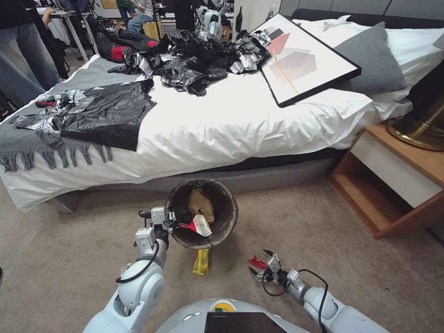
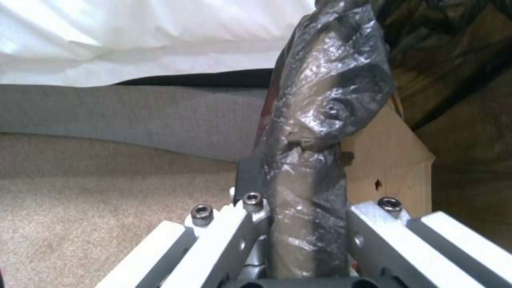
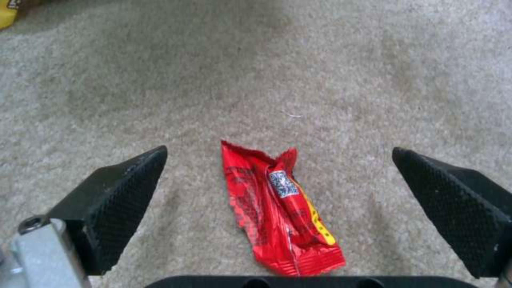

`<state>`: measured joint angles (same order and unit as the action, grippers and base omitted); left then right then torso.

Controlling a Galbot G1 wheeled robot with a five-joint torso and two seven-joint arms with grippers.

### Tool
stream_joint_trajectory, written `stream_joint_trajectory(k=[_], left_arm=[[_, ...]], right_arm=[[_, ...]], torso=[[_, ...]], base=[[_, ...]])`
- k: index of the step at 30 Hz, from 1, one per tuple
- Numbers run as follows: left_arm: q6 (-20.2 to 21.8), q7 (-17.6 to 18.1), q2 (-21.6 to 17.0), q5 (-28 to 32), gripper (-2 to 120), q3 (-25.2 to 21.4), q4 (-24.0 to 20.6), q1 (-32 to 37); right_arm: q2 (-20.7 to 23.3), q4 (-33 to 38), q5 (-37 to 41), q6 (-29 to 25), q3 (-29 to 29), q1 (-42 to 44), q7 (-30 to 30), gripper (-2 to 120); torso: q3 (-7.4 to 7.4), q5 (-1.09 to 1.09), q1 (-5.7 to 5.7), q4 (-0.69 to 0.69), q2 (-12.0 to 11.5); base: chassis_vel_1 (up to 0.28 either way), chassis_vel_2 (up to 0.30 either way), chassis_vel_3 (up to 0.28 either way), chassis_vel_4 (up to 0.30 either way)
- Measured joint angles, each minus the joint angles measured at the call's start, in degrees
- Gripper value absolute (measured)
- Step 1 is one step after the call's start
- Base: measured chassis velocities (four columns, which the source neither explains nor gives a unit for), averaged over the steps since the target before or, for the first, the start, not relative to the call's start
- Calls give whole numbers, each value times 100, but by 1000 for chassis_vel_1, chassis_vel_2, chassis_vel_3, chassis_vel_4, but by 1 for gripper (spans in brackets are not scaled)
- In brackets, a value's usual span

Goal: Pick up the trash bin, then pick up the garbage from the floor and place it into the trash bin.

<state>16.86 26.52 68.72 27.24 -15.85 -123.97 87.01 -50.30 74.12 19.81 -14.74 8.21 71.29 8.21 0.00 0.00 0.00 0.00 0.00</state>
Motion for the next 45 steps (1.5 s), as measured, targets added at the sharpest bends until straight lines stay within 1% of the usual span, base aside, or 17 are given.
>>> stream_joint_trajectory(k=[9,22,31,45], left_arm=[[0,3,0,13,3,32,41,-38],[2,8,1,21,3,46,70,-70],[5,12,1,34,3,59,95,-94],[5,20,-26,71,3,58,102,-127]], right_arm=[[-66,-156,185,-46,-43,-1,82,100],[-184,-450,199,-96,-45,-147,138,100],[-261,-653,131,-103,-10,-217,136,100],[-355,-689,-112,-75,52,-222,25,99]], torso=[[0,0,0,0,0],[0,0,0,0,0],[0,0,0,0,0],[0,-3,0,-2,0]], base=[[0,0,0,0],[0,0,0,0],[0,0,0,0],[0,0,0,0]])
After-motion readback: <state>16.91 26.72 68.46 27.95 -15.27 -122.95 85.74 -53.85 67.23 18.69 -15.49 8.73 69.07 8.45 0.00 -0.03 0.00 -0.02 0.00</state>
